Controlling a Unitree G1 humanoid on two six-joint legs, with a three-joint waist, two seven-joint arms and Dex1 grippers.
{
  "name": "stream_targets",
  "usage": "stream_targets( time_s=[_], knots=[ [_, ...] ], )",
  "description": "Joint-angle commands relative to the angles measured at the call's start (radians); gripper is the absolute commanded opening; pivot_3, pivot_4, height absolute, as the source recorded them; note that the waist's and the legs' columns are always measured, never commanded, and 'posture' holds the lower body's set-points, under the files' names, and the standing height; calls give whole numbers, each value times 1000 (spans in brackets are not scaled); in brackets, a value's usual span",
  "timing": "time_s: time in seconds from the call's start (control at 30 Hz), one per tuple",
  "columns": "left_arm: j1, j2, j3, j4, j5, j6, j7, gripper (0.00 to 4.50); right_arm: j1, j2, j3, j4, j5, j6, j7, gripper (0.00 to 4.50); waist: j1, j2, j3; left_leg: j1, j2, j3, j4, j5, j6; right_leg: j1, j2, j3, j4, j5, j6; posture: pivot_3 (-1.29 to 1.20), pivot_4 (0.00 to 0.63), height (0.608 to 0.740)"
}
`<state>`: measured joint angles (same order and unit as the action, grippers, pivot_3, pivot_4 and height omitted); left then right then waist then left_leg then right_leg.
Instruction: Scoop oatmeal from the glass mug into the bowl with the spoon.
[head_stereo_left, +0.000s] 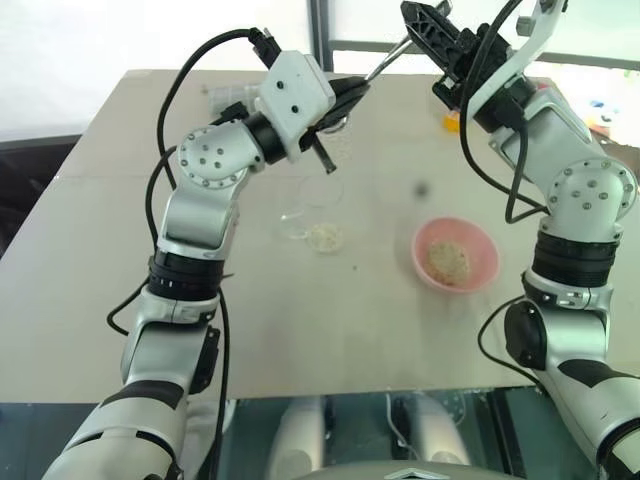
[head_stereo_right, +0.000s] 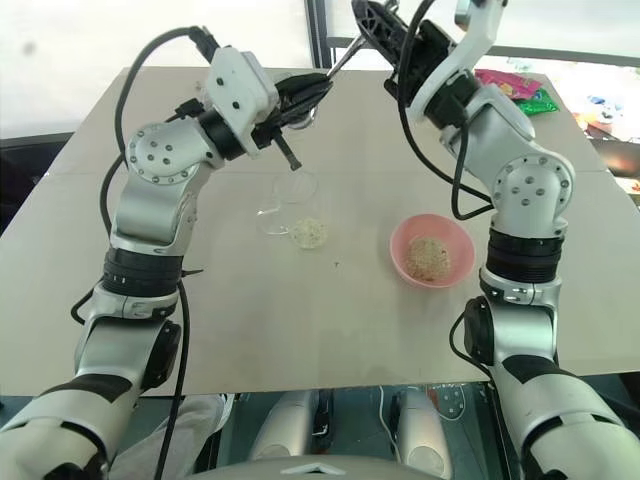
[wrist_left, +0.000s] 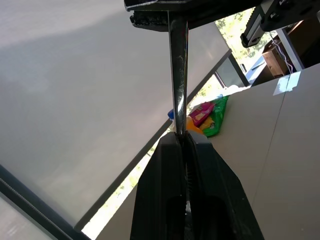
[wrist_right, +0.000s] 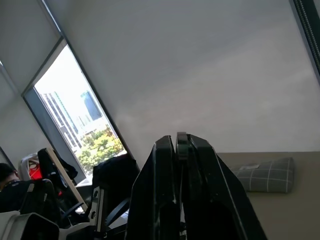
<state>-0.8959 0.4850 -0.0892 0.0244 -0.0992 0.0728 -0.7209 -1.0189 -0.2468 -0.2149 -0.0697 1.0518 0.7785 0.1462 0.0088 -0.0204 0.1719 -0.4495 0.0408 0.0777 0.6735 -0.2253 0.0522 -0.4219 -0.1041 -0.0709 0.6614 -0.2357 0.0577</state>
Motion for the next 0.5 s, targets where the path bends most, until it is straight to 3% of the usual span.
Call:
stream_targets(
  time_s=[0.03,0.17,0.33,0.37,0.5],
  knots=[
    [-16,17,13,-20,12,-22,-3,0,-29,-2,-18,-35,6,-11,13,11,0,0,0,0,0,0,0,0,0,0,0,0,0,0,0,0,150,718],
    [-12,32,18,-12,44,-56,12,0,-21,-2,-17,-37,4,-9,11,11,0,0,0,0,0,0,0,0,0,0,0,0,0,0,0,0,150,718],
    [4,25,56,-33,28,-30,48,1769,-34,18,-52,-24,32,-20,-27,0,0,0,0,0,0,0,0,0,0,0,0,0,0,0,0,0,150,718],
    [17,12,86,-46,1,8,77,2306,-31,23,-69,-14,33,-33,-38,0,0,0,0,0,0,0,0,0,0,0,0,0,0,0,0,0,150,718],
    [66,-36,220,-69,-64,114,222,2306,-2,28,-132,31,13,-87,-80,0,-1,0,0,0,0,-2,1,0,0,0,0,0,1,0,0,0,150,718]
  ],
)
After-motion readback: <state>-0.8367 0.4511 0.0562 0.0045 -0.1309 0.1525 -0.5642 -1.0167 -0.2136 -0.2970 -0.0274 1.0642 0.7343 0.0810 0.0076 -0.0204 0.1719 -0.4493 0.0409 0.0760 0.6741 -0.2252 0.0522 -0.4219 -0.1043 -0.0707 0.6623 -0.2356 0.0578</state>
